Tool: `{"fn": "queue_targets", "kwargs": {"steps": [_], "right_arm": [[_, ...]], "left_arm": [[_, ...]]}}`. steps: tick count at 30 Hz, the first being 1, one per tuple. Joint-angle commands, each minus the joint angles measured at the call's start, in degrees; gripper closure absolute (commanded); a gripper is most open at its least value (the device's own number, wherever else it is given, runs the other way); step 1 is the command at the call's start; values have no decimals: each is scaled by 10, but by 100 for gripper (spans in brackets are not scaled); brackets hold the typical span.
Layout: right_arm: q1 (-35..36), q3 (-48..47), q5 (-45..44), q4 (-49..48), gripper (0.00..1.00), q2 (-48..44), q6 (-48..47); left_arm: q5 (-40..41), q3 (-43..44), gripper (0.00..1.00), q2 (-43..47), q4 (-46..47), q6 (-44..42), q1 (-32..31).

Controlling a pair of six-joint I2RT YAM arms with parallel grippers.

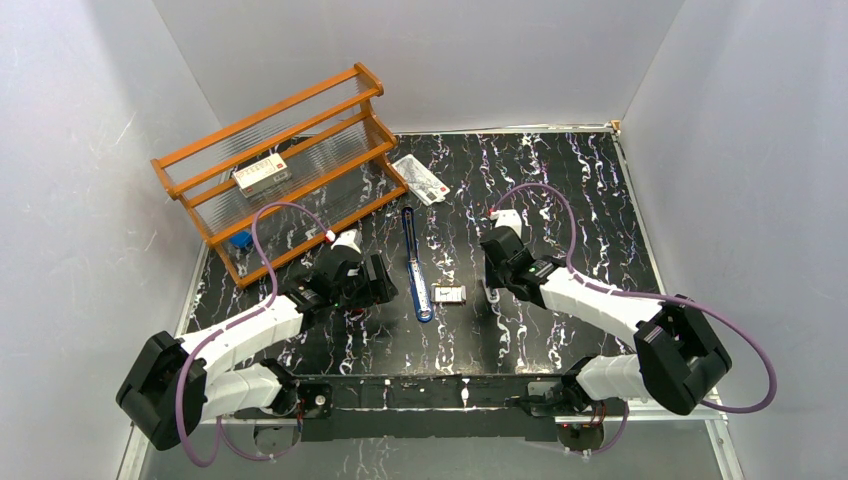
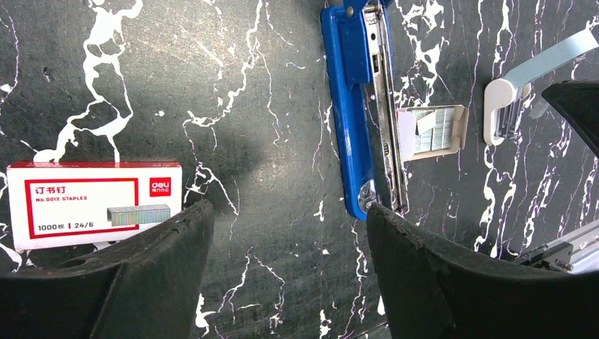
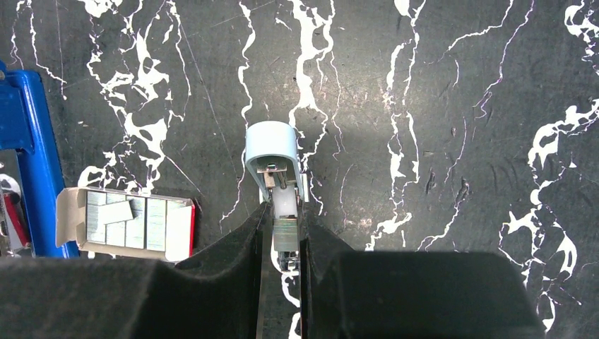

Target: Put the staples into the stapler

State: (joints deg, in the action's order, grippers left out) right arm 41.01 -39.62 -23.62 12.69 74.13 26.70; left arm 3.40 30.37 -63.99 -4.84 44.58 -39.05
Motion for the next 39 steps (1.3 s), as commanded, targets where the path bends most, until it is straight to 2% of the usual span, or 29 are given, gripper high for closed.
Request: {"fn": "queue_targets", "kwargs": {"steps": [1,11,39], "right_arm": [[2,1,3,-15,74,-15,-18],[1,33,31,-65,73,-14,-52],[0,43,21,-80,73,-6,-63]], "left_arm": [[0,-4,24,1,5,2,2],[-1,-5,24,1,5,3,2],[-4,-5,24,-6,10,3,2]]}}
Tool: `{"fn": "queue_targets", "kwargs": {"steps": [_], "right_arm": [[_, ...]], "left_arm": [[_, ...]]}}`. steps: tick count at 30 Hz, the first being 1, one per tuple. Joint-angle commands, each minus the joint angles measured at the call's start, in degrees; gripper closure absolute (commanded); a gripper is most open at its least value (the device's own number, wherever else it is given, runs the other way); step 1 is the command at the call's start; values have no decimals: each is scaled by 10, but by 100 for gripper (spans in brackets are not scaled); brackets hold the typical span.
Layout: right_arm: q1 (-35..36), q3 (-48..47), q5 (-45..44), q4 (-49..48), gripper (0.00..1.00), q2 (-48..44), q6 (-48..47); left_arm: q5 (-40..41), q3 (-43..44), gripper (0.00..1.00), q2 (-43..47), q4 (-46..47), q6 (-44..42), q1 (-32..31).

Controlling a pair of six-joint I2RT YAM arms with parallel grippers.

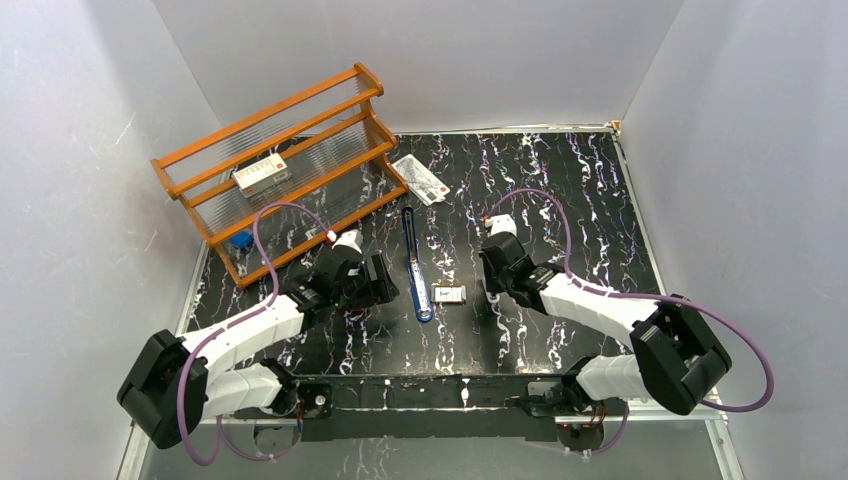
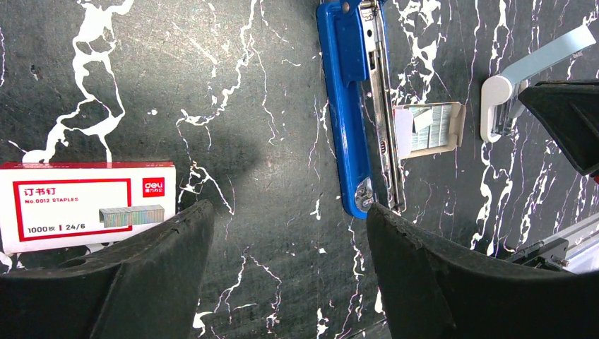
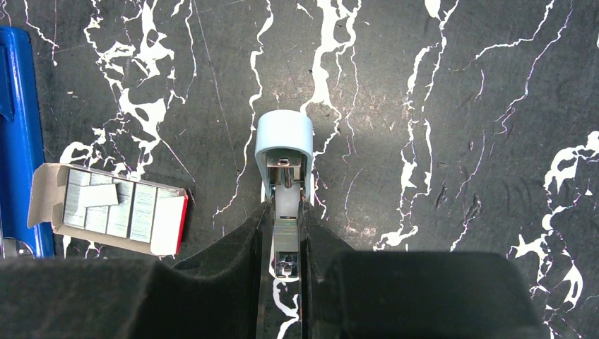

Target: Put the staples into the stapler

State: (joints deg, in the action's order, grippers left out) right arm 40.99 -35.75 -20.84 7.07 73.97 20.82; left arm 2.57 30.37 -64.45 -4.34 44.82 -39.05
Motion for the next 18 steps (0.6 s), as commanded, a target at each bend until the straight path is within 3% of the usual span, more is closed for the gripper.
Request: {"fn": "queue_targets", "kwargs": {"steps": [1,18], "right_arm": [[0,5,-5,-25,73,-3,-4],[-2,13,-1,-33,73,8,-6]], "left_arm": [[4,-5,24,-2,6,1,3],[4,-5,24,-3,4,2,3]]}}
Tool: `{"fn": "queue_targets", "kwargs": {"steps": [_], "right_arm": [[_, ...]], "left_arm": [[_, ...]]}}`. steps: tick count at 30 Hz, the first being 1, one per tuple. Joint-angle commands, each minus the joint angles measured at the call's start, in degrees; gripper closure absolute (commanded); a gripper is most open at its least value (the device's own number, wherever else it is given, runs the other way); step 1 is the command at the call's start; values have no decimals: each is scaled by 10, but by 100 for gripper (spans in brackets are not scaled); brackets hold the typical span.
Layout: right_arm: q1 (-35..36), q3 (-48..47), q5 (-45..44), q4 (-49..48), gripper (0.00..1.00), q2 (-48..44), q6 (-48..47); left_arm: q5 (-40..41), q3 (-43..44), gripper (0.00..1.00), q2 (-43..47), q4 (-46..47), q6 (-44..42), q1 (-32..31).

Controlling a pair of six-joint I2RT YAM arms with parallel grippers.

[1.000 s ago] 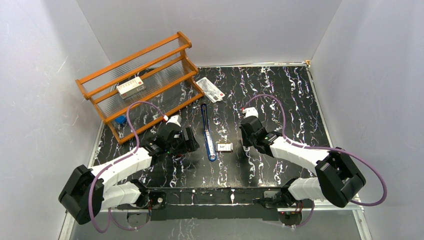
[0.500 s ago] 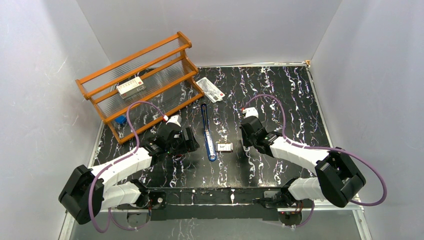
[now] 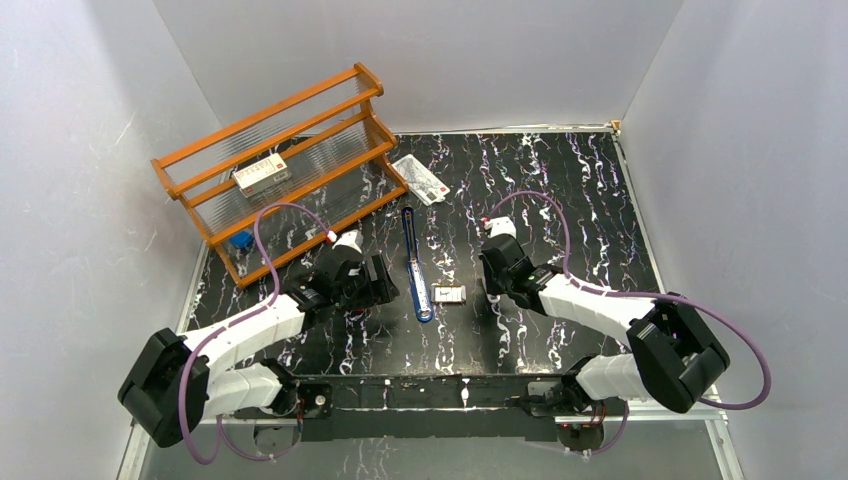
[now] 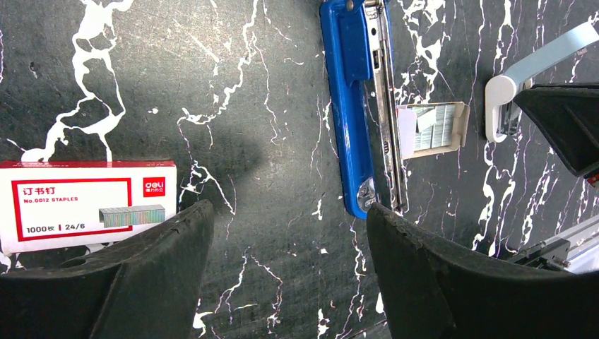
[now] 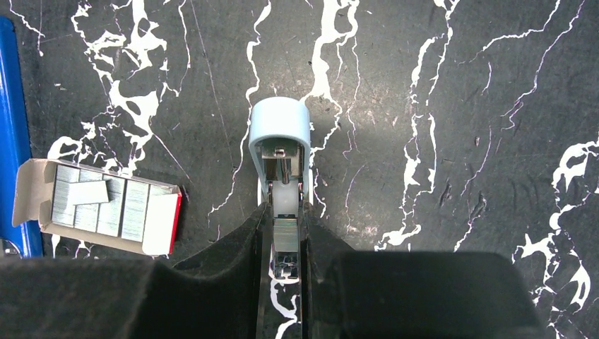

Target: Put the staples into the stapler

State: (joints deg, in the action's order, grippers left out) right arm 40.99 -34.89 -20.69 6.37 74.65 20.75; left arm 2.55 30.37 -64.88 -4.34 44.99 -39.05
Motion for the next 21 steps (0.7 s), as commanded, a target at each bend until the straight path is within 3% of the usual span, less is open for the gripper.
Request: {"fn": "queue_targets", "kwargs": {"steps": [1,21], "right_arm": [[-3,4,-2,-26,73,1,-6],[-3,26,14,-14,71,-36,-2]], "left_arm": [[4,-5,23,1,5,0,3],[3,-5,24,-1,6,0,3]]}}
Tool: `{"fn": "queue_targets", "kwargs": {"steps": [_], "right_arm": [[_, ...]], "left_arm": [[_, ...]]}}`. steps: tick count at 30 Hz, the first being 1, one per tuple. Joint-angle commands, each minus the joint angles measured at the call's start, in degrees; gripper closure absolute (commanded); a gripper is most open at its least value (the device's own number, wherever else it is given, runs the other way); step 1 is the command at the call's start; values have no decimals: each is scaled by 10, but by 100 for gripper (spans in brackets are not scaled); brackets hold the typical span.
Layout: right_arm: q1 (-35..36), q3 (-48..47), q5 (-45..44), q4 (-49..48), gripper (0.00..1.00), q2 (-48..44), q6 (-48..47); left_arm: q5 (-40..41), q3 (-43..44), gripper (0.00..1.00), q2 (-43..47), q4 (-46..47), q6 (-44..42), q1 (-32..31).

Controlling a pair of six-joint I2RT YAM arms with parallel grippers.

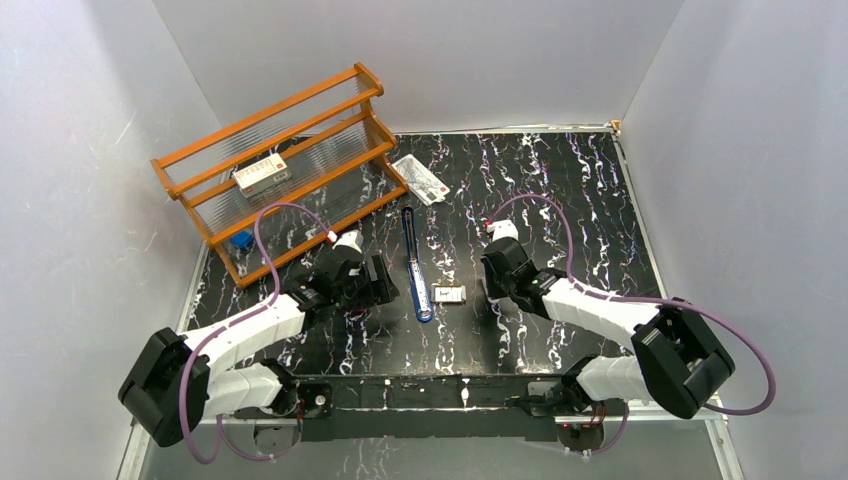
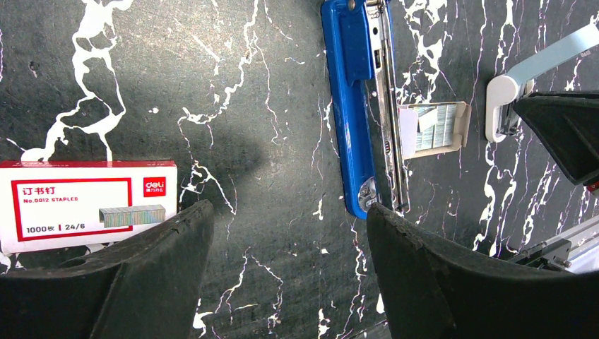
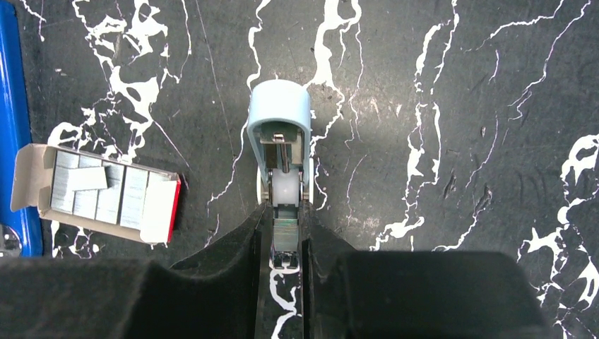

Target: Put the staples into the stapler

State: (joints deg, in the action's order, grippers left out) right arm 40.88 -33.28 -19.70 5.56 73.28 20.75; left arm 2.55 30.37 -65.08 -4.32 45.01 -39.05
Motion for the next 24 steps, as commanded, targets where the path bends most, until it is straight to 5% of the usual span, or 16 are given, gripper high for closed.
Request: {"fn": "queue_targets", "kwargs": {"steps": [1,24], "right_arm": [[-2,11,6,-5,71,-25,-1],[-5,-26,2,34,56,-50,46]], "left_arm": [[2,-6,24,0,6,0,3],[1,-5,24,11,4,2,3]]}}
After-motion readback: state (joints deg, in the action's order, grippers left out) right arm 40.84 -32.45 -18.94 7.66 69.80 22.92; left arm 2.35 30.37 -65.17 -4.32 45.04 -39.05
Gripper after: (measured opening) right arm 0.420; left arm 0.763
